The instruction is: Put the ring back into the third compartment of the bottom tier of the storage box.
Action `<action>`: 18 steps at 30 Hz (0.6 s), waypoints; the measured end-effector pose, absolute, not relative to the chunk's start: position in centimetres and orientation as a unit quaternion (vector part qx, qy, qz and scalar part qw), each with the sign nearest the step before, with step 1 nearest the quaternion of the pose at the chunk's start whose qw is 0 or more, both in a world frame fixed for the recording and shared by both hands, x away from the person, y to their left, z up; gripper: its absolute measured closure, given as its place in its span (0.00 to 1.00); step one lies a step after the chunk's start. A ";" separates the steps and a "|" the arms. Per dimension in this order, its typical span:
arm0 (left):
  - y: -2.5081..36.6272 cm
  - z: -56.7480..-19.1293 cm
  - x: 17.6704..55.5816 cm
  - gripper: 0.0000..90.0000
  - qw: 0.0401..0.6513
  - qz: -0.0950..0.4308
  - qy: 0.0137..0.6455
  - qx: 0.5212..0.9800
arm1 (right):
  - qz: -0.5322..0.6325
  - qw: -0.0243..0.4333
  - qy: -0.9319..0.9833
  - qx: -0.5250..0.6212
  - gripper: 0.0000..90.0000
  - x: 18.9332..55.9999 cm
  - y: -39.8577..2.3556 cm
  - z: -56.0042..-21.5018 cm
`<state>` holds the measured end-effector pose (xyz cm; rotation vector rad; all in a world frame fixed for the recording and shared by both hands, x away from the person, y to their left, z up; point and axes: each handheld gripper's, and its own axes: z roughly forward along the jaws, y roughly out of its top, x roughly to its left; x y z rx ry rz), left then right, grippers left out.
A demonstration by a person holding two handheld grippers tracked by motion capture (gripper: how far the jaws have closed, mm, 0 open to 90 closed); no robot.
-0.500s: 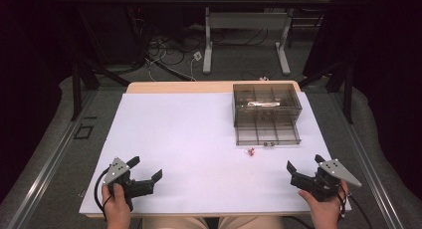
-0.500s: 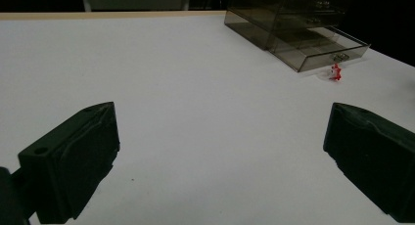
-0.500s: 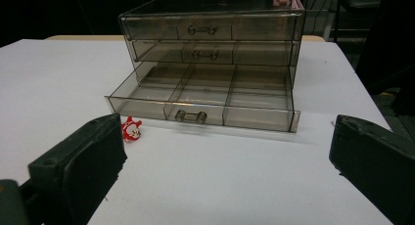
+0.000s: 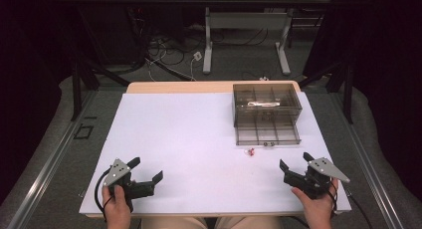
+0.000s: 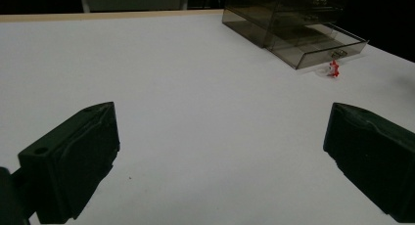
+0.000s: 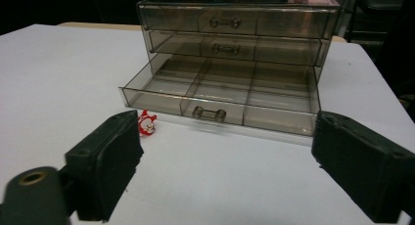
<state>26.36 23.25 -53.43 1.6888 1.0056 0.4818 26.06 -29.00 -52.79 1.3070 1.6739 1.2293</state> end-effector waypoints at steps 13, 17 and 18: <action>23.4 -53.4 26.3 0.00 0.529 0.207 0.425 0.705 | 0.474 0.323 0.658 0.487 0.23 27.1 -27.7 -52.7; 23.5 -53.5 26.3 0.00 0.526 0.207 0.427 0.706 | 0.470 0.319 0.667 0.482 0.23 27.5 -26.9 -52.6; 23.5 -53.5 26.3 0.00 0.526 0.207 0.427 0.706 | 0.470 0.319 0.667 0.482 0.23 27.5 -26.9 -52.6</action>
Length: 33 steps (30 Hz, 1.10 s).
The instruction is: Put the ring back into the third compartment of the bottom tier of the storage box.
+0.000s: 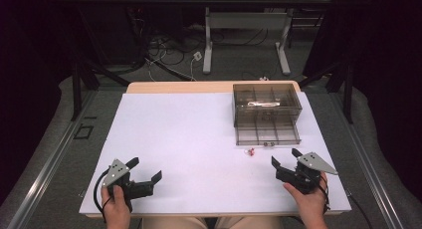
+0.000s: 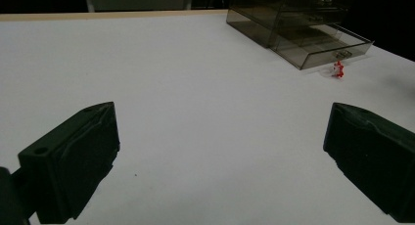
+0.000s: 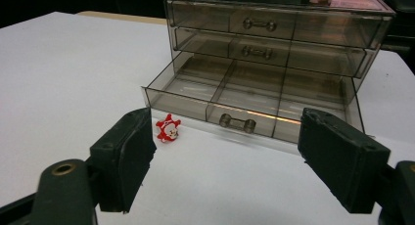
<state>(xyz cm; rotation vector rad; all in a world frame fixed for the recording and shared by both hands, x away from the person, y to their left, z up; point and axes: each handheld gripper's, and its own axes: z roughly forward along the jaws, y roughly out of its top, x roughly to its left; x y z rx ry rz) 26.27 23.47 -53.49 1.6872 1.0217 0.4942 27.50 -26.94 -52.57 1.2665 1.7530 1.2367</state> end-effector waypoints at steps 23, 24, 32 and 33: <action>23.7 -53.5 26.1 0.00 0.523 0.209 0.432 0.705 | 0.468 0.306 0.680 0.473 0.26 29.5 -25.4 -51.5; 23.7 -53.5 26.1 0.00 0.523 0.209 0.432 0.705 | 0.468 0.306 0.680 0.473 0.26 29.5 -25.4 -51.5; 23.7 -53.5 26.1 0.00 0.521 0.210 0.431 0.706 | 0.467 0.299 0.689 0.468 0.29 30.4 -24.4 -51.5; 23.7 -53.5 26.1 0.00 0.521 0.209 0.431 0.707 | 0.465 0.297 0.689 0.470 0.29 30.5 -24.2 -51.5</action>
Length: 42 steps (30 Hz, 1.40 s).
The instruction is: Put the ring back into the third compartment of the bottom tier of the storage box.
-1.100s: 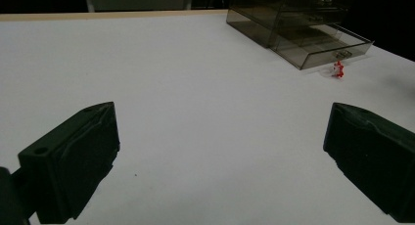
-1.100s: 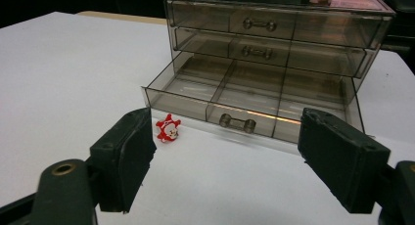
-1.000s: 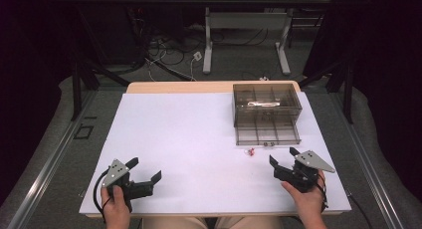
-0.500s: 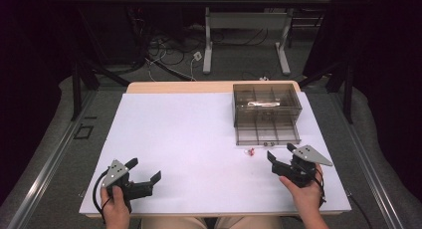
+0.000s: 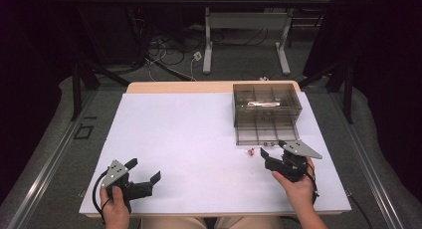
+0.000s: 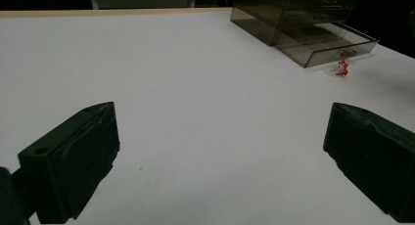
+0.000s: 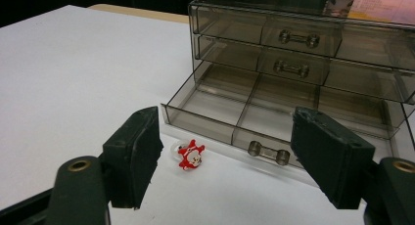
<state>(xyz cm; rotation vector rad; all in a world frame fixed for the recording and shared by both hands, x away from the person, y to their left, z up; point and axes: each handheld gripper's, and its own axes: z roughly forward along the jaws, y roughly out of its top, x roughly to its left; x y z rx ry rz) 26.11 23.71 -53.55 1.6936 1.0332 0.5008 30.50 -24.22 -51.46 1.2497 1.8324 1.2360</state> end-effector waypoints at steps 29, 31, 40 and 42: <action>23.7 -53.6 26.1 0.00 0.523 0.204 0.435 0.704 | 0.443 0.277 0.709 0.474 0.37 32.8 -22.1 -52.7; 23.7 -53.6 26.1 0.00 0.523 0.204 0.435 0.704 | 0.439 0.275 0.711 0.476 0.39 32.9 -22.0 -52.7; 23.7 -53.7 26.2 0.00 0.523 0.201 0.438 0.703 | 0.428 0.258 0.715 0.489 0.42 33.4 -21.6 -53.3; 23.7 -53.7 26.2 0.00 0.523 0.200 0.439 0.703 | 0.426 0.252 0.716 0.492 0.42 33.5 -21.4 -53.5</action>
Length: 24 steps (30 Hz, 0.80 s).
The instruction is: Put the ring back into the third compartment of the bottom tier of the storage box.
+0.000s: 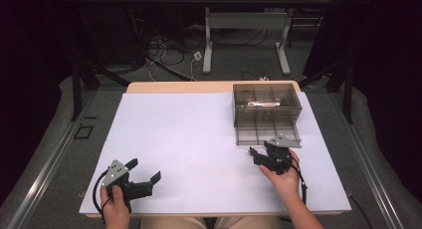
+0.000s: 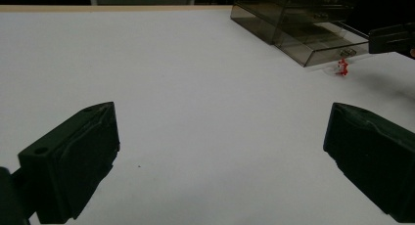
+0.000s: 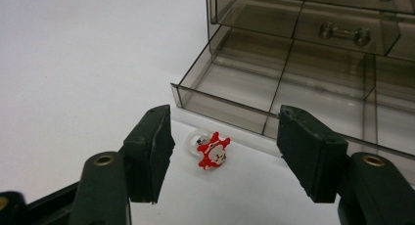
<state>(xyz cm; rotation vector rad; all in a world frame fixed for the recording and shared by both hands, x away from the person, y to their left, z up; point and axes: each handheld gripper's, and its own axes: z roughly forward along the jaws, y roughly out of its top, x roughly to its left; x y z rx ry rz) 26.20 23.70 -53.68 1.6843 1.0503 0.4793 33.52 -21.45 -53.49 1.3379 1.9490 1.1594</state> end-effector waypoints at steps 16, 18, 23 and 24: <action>23.8 -53.7 26.2 0.00 0.521 0.200 0.443 0.702 | 0.404 0.235 0.726 0.505 0.44 34.4 -20.5 -54.8; 23.8 -53.7 26.2 0.00 0.521 0.199 0.444 0.702 | 0.403 0.233 0.728 0.503 0.44 34.5 -20.5 -54.9; 23.8 -53.7 26.2 0.00 0.520 0.199 0.443 0.702 | 0.397 0.231 0.731 0.505 0.46 34.8 -20.3 -55.3; 23.8 -53.7 26.2 0.00 0.520 0.199 0.443 0.703 | 0.396 0.228 0.732 0.505 0.46 34.8 -20.2 -55.4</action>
